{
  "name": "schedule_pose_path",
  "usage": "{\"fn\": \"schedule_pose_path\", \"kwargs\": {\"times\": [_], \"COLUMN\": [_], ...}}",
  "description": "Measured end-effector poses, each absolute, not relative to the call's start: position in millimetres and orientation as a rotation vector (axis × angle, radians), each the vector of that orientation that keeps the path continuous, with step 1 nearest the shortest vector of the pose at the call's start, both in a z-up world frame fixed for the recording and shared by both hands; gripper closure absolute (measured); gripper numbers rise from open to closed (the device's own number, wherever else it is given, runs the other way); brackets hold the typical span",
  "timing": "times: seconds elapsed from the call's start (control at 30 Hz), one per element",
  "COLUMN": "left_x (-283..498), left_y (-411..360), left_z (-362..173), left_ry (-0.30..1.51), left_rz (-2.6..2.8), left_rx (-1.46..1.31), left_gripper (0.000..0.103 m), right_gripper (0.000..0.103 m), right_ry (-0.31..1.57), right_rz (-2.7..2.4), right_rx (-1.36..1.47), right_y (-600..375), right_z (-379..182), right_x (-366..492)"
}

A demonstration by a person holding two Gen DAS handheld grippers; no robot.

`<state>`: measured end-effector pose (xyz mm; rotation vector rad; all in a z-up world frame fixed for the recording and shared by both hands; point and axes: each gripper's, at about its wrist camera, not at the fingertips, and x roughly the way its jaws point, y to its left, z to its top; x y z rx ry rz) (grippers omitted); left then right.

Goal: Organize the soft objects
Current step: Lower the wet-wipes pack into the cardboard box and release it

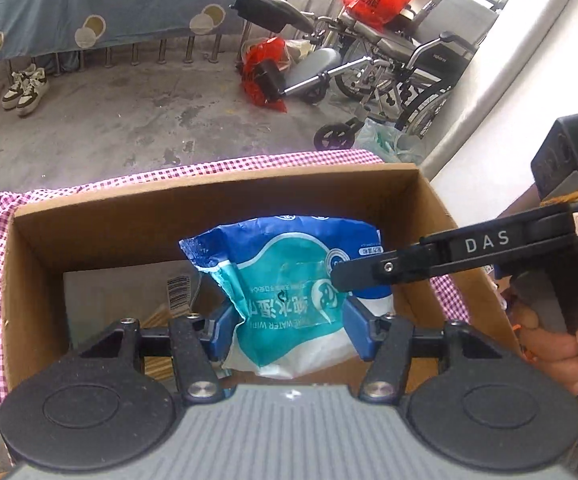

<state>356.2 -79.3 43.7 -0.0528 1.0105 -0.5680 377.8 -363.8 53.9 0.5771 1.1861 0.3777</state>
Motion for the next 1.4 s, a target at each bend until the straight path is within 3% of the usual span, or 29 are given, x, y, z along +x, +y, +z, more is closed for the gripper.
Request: {"fn": "schedule_pose_path", "kwargs": {"times": [0.07,0.2,0.33,0.57,0.83,1.1,1.3,1.4], "left_x": [379.8,411.0,409.4,377.3,277.0,160.5,110.5,105.9], "left_y": [-89.0,-101.2,-96.4,-77.4,-13.4,45.6,72.6,78.2], "left_z": [21.0,-24.7,-27.9,26.7,104.6,115.4,60.1,24.6], "left_ry": [1.061,1.161,1.156,1.032,0.850,0.774,0.814,0.877], "left_rz": [-0.549,-0.448,-0.434,-0.430,-0.420,-0.355,-0.319,-0.326], "left_rx": [-0.038,0.004,0.016,-0.001,-0.109,-0.164,-0.242,-0.319], "left_gripper": [0.033,0.033,0.029,0.022,0.013,0.012,0.018,0.030], "right_gripper": [0.057,0.053,0.053,0.052,0.042,0.032,0.032,0.032], "right_ry": [1.173,1.229,1.256,1.235,1.058,0.938,1.036,1.080], "right_rz": [0.345,0.263,0.266,0.280,0.337,0.596,0.713,0.712], "right_rx": [0.521,0.501,0.561,0.547,0.527,0.512,0.557,0.537], "right_y": [-363.8,-364.8,-366.9,-356.2,-373.0,-352.6,-313.5,-289.4], "right_z": [34.8,-8.7,-35.6,-39.2,52.8,135.1,100.2,74.7], "right_x": [396.2,418.8,420.3,418.4,345.4,213.0,143.4,113.6]}}
